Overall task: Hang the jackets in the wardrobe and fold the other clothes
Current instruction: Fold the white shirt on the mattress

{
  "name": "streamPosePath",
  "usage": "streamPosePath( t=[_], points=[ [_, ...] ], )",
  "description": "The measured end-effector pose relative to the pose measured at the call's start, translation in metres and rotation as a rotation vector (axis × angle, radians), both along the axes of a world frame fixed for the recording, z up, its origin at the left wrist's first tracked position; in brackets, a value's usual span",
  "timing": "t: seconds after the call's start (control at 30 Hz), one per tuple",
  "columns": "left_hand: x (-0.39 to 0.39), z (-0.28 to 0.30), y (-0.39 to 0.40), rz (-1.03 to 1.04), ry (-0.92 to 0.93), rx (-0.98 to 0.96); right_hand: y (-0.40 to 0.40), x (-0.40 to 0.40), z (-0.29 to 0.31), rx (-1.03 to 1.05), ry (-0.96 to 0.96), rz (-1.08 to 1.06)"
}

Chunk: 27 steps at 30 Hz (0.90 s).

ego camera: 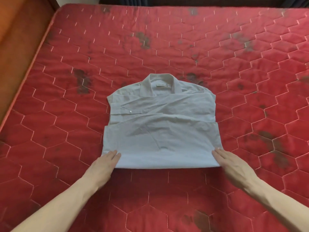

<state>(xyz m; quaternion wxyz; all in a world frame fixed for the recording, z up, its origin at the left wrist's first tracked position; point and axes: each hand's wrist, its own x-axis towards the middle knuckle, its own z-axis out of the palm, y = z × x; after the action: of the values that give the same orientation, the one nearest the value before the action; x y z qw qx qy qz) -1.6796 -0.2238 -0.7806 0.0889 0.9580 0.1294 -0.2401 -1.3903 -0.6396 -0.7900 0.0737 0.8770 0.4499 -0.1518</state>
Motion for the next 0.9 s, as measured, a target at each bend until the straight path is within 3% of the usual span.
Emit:
streamPosePath(
  t=[0.1,0.2,0.3,0.37,0.53,0.73,0.9],
  points=[
    [-0.002,0.024,0.004,0.007,0.266,-0.084,-0.013,-0.020,0.024,-0.009,0.106,-0.043],
    [0.005,0.032,0.017,-0.035,0.331,-0.059,-0.024,-0.036,0.040,-0.060,0.222,-0.118],
    [0.017,0.050,0.033,0.130,0.370,-0.111,-0.022,-0.035,0.055,-0.054,0.292,-0.090],
    [0.026,0.059,0.047,0.214,0.315,-0.130,-0.021,-0.027,0.061,-0.040,0.372,-0.154],
    [0.044,0.083,0.074,0.496,0.043,-0.188,-0.004,0.007,0.093,0.238,0.520,-0.450],
    [0.073,0.078,0.109,0.781,-0.237,-0.349,0.026,0.054,0.090,0.583,0.472,-0.739],
    [0.115,0.061,0.115,0.968,-0.473,-0.430,0.067,0.084,0.084,0.752,0.412,-0.808]
  ],
)
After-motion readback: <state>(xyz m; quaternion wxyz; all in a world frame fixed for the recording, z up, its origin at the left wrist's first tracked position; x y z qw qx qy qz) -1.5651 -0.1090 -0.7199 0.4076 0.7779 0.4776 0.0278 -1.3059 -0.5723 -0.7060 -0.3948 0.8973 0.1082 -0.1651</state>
